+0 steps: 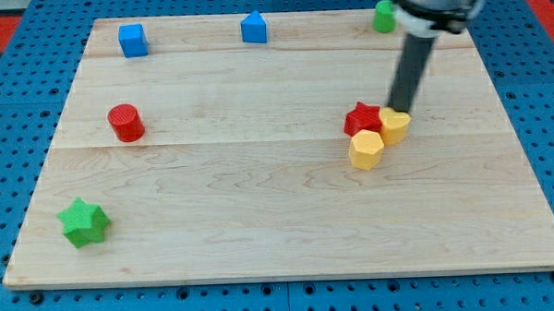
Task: Slide the red circle to the right side
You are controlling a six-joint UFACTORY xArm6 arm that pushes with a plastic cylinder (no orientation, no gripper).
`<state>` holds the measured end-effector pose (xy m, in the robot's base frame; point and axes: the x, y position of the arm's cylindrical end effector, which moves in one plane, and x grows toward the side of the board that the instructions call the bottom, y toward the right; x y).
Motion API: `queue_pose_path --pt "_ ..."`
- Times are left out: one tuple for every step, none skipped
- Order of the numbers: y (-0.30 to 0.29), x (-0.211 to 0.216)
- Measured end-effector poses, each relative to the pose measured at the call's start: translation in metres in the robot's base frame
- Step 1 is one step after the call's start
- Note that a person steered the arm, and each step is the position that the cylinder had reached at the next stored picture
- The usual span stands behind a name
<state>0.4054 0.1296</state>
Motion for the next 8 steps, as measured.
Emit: queue_pose_path --pt "-0.042 -0.016" --pt "-0.057 -0.059" --pt "-0.161 -0.07" --pt "-0.244 -0.075" --pt "-0.323 -0.074" --pt "-0.378 -0.063" --pt "-0.368 -0.003" --pt "-0.302 0.02"
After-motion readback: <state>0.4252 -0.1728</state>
